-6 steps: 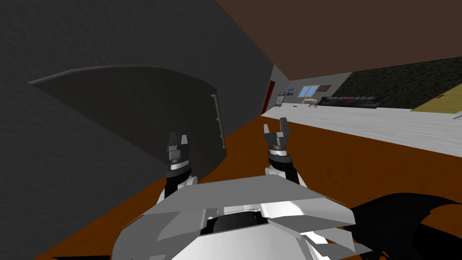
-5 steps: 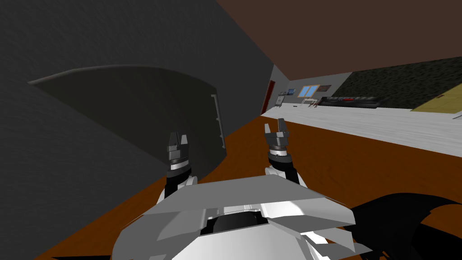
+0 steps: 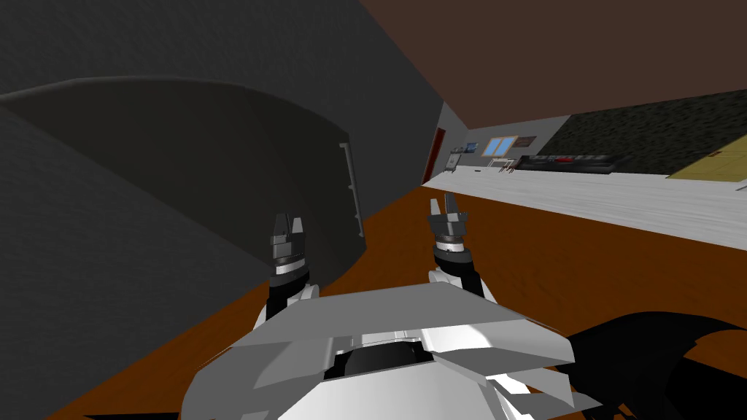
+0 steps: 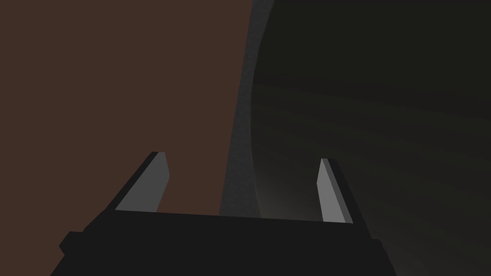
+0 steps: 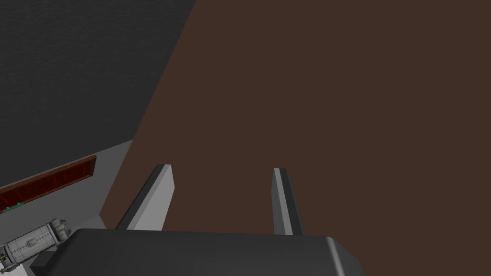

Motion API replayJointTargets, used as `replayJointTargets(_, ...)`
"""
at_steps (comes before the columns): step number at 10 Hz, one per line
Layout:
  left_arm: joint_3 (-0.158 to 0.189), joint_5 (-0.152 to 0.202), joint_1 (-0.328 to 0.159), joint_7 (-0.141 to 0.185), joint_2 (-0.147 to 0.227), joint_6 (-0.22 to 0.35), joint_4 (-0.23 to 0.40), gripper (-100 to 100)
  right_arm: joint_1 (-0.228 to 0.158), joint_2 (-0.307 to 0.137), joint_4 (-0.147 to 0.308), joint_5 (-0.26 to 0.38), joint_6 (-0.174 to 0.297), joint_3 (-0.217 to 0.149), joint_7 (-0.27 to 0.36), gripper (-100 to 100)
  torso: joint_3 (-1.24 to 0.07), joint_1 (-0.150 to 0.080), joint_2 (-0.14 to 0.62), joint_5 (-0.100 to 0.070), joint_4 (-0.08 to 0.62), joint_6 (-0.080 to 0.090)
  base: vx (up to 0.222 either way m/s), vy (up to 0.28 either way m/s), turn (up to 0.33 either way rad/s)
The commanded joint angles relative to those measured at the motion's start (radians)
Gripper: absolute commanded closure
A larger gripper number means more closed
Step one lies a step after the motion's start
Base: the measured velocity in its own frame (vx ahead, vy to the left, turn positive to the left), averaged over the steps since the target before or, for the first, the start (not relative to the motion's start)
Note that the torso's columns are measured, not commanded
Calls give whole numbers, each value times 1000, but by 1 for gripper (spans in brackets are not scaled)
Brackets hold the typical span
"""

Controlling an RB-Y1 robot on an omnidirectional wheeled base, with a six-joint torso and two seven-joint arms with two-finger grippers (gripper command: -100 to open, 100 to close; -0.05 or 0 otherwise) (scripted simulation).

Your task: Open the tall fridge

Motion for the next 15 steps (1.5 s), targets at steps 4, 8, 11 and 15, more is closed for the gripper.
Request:
replayJointTargets(4,-3,0,-13,1,48,11,9,-100,0,0,0,0,0,0,0,0,-590,0,295,0,295,0,2,2,-6)
replayJointTargets(8,-19,1,-90,6,155,72,61,-100,0,0,0,0,0,0,0,0,-684,1,341,0,342,0,6,29,-45)
replayJointTargets(11,-40,2,-179,12,199,144,120,-100,0,0,0,0,0,0,0,0,-684,0,342,0,342,0,11,49,-86)
replayJointTargets(15,-65,3,-289,19,225,234,189,-100,0,0,0,0,0,0,0,0,-684,-1,342,0,342,0,11,45,-65)
